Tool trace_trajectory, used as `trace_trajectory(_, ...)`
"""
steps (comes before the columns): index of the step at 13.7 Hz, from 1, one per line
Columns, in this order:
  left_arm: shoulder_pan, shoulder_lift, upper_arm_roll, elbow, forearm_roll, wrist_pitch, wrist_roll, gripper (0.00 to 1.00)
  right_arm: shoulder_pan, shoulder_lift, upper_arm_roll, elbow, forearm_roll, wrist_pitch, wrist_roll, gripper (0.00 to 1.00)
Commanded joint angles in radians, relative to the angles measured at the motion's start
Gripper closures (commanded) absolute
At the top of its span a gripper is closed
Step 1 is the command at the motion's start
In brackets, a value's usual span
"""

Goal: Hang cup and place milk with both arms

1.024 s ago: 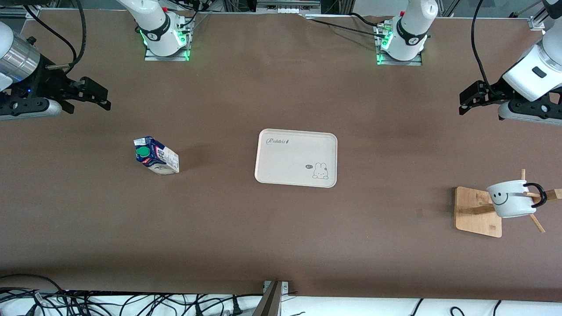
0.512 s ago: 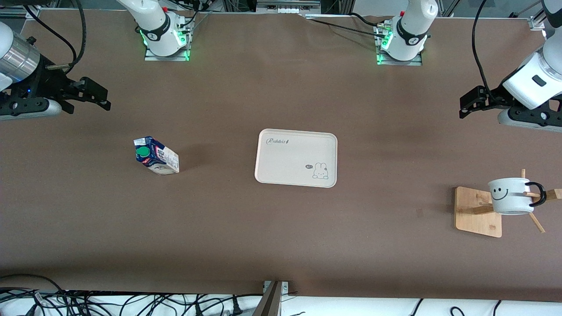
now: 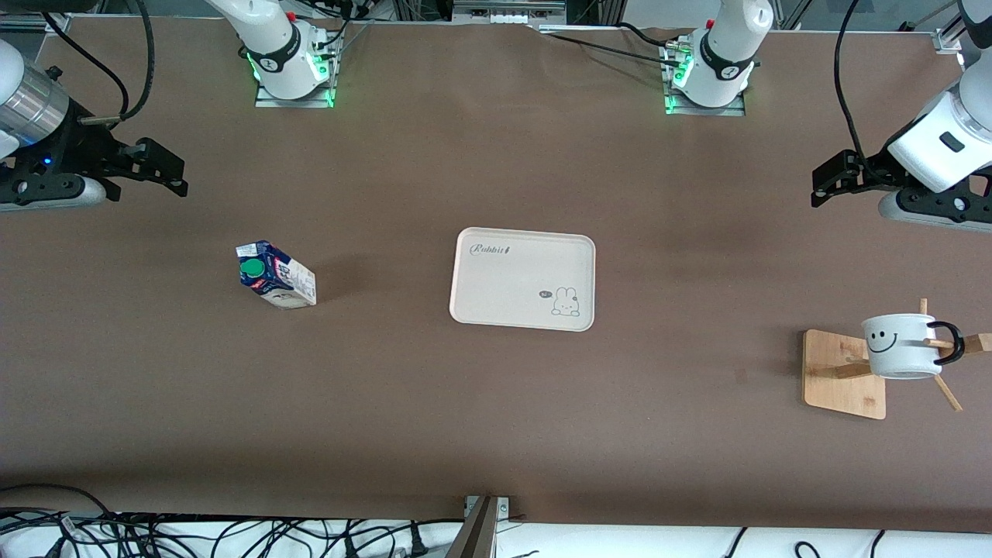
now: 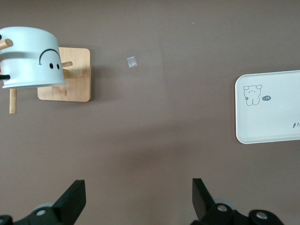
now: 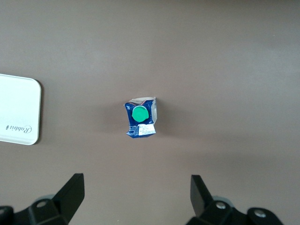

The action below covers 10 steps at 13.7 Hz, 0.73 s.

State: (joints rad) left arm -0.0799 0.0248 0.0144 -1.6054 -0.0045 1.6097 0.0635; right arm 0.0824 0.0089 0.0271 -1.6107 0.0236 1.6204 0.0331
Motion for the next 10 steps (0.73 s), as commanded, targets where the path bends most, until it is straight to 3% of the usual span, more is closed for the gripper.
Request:
trace_trajectory(1, -0.003, 0.020, 0.004, 0.038, 0.011, -0.025, 0.028, 0.00, -0.006, -0.017, 0.014, -0.008, -0.016, -0.008, 0.005, 0.00)
trace_trajectory(10, -0.008, 0.020, 0.004, 0.038, 0.011, -0.033, 0.030, 0.00, -0.004, -0.018, 0.014, -0.008, -0.010, -0.011, 0.007, 0.00)
